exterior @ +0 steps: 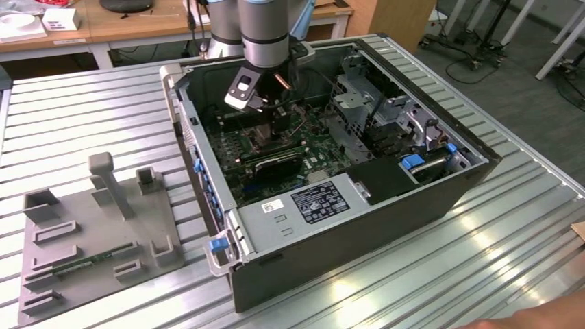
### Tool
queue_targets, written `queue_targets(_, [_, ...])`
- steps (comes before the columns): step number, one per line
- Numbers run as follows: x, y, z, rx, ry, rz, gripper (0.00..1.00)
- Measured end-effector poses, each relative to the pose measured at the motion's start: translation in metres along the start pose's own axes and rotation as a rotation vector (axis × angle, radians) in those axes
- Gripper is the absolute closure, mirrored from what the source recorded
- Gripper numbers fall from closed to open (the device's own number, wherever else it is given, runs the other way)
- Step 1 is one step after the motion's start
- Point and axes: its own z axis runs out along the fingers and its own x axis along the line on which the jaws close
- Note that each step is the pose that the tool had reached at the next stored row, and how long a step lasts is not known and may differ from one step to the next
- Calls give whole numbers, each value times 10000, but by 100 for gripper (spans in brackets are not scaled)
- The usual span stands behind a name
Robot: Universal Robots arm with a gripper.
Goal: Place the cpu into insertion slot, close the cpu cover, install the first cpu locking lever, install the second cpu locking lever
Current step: 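Place the cpu into insertion slot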
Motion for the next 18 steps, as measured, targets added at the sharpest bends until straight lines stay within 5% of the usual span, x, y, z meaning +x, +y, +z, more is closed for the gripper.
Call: queue_targets(18, [15,-11,75,10,-9,109,46])
